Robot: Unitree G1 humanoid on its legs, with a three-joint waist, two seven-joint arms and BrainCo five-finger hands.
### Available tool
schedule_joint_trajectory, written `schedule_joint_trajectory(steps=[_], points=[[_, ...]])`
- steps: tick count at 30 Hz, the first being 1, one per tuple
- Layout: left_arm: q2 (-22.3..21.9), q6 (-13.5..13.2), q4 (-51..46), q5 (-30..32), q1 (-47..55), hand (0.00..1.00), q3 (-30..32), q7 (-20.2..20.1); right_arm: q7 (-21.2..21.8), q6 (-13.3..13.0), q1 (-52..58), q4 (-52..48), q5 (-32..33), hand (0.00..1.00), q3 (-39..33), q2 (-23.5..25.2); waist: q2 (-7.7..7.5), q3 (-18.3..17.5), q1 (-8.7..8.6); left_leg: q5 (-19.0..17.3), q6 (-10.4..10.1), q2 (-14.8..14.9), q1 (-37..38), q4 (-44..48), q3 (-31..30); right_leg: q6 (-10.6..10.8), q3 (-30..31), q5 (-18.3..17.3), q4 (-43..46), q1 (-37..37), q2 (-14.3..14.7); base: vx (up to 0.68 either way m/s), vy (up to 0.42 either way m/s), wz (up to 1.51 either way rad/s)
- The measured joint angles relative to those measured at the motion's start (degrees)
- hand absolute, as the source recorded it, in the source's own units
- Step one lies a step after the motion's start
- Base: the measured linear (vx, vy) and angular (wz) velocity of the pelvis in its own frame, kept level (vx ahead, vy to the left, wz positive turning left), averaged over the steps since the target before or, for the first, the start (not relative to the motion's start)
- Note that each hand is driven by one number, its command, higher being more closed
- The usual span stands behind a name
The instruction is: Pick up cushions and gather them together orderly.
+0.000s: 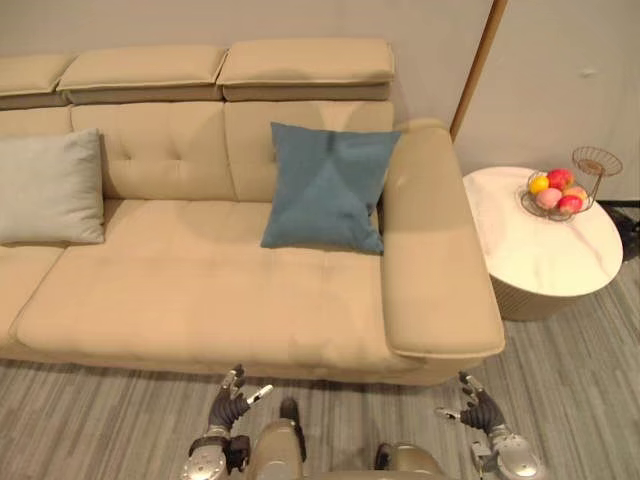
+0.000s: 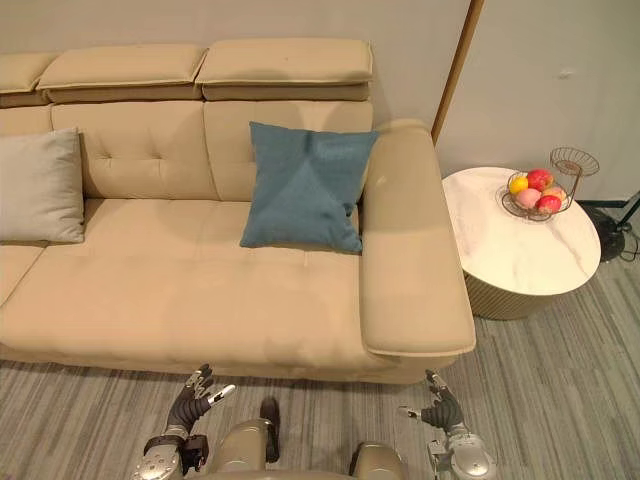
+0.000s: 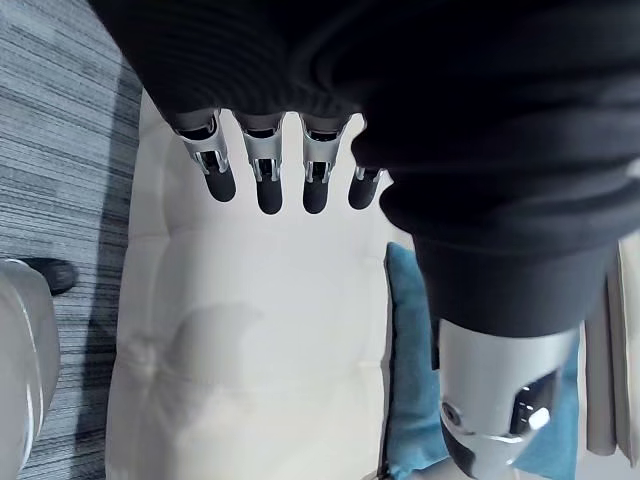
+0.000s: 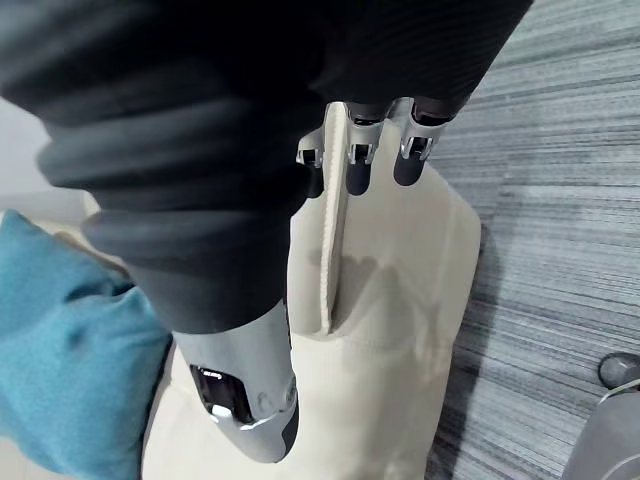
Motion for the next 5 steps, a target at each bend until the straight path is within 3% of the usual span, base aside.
schedule_joint_trajectory(steps=[1, 3, 4, 5], points=[[0.02, 0.01, 0.10, -0.01, -0.10, 0.00, 0.02, 0.00, 0.00, 0.00, 0.01, 0.09, 0.00, 0.00, -0.07, 0.12, 0.12, 0.01, -0.06, -2.00, 0.01, 0.40, 1.48, 0.88, 0.01, 0.40, 0.12, 1.06, -1.17, -0.10, 0.10, -0.13, 0.123, -0.08], [0.04, 0.03, 0.29, -0.05, -0.44, 0.00, 0.22, 0.01, 0.02, 0.01, 0.13, 0.71, -0.01, 0.00, -1.15, 0.98, 1.14, -0.58, -0.18, -3.28, -1.41, 0.36, 6.03, -6.61, 0.50, 2.03, 0.24, 4.60, -6.00, 0.65, 0.88, -0.12, 0.136, -0.02], [0.06, 0.04, 0.33, -0.04, -0.58, 0.00, 0.51, 0.01, 0.03, 0.00, -0.24, 1.33, -0.01, 0.00, -1.20, 0.99, 1.13, -0.65, -0.58, -3.21, -1.58, 0.12, 7.46, -10.02, 0.82, 2.73, 0.06, 6.35, -8.77, 1.58, 1.09, -0.25, 0.408, 0.20], [2.85, 0.11, 3.24, 0.07, -2.08, 0.00, 1.00, -0.01, -0.61, 0.00, -0.71, 4.15, 0.02, 0.00, -5.14, 1.88, 1.18, -3.32, -1.70, 0.27, -1.89, -5.49, 11.38, -23.27, 0.66, 5.64, -0.37, 15.06, -22.10, 6.05, -1.58, -0.22, 0.382, 0.21]])
